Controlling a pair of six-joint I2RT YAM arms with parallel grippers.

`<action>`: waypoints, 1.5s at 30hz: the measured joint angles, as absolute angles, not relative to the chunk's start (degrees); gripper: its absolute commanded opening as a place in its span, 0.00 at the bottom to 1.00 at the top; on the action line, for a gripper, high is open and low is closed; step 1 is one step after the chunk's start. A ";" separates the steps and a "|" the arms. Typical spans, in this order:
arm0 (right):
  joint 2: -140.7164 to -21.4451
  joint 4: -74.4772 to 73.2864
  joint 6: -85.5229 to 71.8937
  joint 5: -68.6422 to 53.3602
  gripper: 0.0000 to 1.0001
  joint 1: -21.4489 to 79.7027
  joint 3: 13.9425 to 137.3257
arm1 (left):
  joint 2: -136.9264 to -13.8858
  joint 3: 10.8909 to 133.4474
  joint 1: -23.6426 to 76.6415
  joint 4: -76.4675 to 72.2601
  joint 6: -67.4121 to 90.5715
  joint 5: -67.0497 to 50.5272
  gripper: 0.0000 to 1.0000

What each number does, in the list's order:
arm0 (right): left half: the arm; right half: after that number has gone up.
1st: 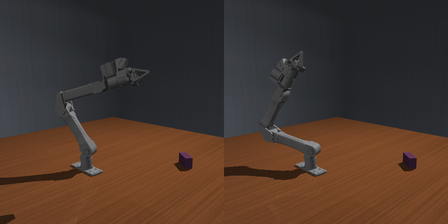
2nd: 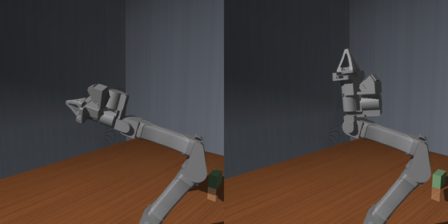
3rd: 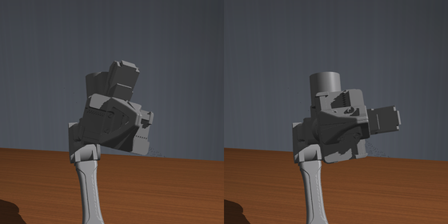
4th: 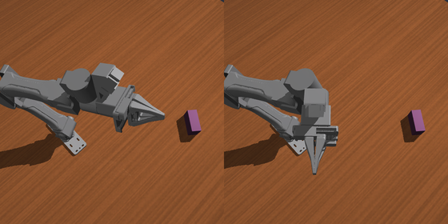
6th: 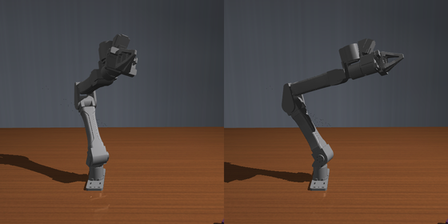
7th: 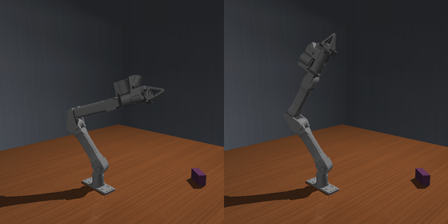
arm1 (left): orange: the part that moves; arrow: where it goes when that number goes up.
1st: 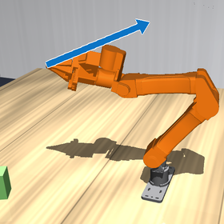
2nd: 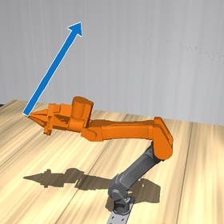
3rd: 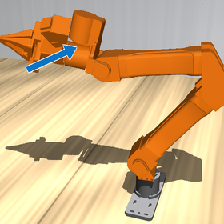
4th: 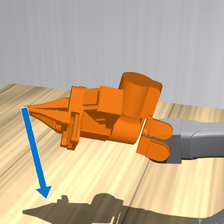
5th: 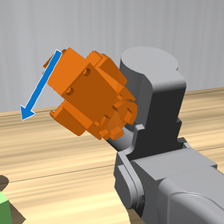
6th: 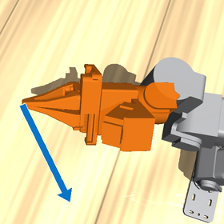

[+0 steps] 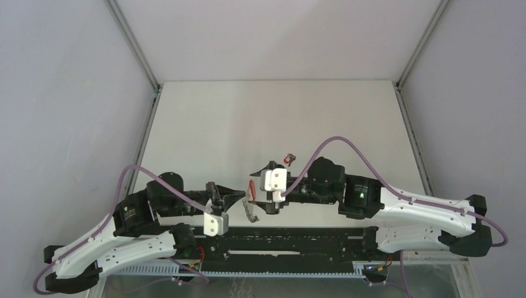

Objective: Put the keys on the keyring
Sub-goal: Adjust the keyring.

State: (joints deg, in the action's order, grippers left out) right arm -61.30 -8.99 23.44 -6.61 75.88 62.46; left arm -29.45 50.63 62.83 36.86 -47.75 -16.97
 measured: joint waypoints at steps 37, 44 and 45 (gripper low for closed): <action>-71.53 -23.88 35.92 1.87 0.00 81.87 71.66 | -30.37 50.63 62.83 40.49 -49.98 -17.08 0.00; -70.85 -20.91 35.20 5.28 0.00 83.02 70.08 | -30.00 50.63 62.78 39.11 -48.93 -16.16 0.39; -70.24 -19.46 34.94 5.58 0.00 83.09 68.88 | -29.80 50.63 62.78 38.61 -48.27 -15.92 0.40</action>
State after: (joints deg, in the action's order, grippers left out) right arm -70.24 -19.46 34.94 5.58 83.09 68.88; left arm -29.80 50.63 62.78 38.61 -48.27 -15.92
